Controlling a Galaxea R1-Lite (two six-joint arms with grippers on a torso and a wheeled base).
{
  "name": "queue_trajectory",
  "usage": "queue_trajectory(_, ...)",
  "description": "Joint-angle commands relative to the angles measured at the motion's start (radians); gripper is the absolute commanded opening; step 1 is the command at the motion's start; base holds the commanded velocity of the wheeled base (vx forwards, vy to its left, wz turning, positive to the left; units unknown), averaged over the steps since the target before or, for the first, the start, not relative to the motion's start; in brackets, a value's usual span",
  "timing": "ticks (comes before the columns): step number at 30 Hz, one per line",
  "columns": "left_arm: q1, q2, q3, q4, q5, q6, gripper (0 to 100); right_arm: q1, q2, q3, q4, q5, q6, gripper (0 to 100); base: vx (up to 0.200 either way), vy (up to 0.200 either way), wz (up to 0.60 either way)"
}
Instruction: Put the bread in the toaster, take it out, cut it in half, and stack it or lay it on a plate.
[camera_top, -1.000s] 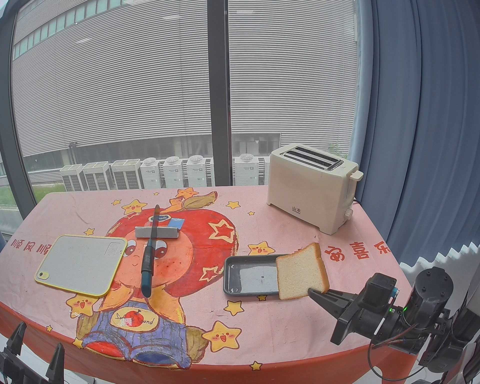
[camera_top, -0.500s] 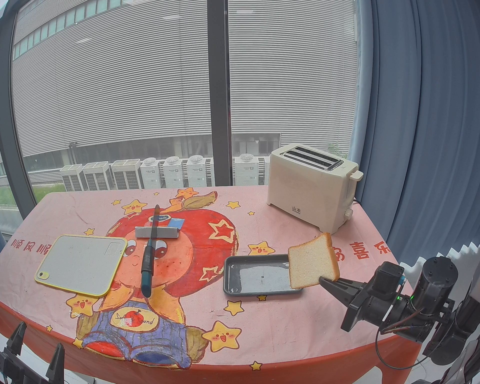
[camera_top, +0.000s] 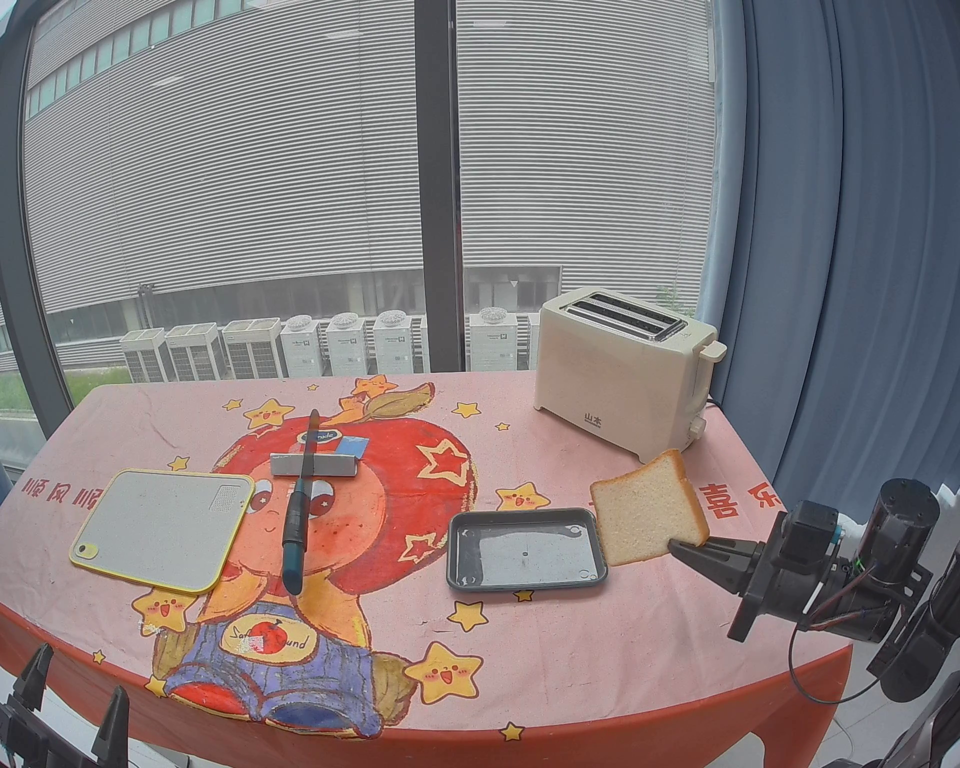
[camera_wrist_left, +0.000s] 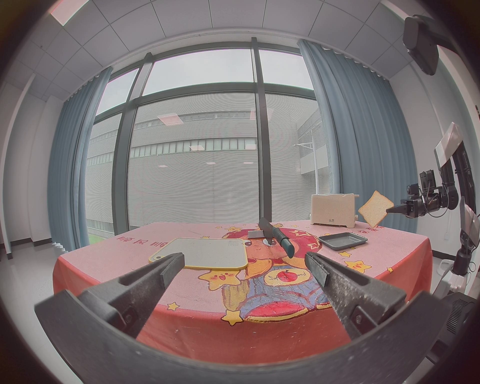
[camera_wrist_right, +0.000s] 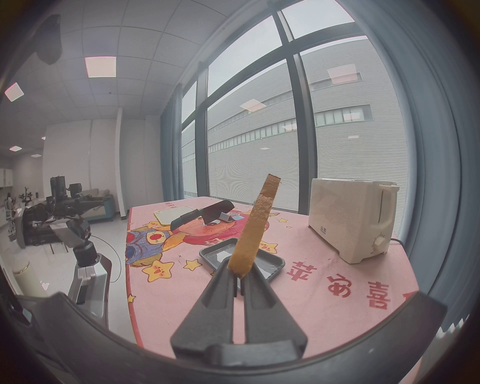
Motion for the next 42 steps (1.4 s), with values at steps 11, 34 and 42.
queue_trajectory(11,0.0,-0.005,0.016,0.0,0.0,0.0,100,-0.211,0.053,-0.036,-0.002,0.265,-0.168,0,0.0,0.0,0.0)
queue_trajectory(34,0.0,-0.005,0.016,0.0,-0.001,0.0,100,-0.257,0.073,-0.243,0.033,0.326,-0.228,0,0.0,0.0,0.0)
queue_trajectory(42,0.0,-0.005,0.016,0.0,0.0,0.0,100,-0.35,0.058,-0.482,0.228,0.338,-0.228,0,0.0,0.0,0.0)
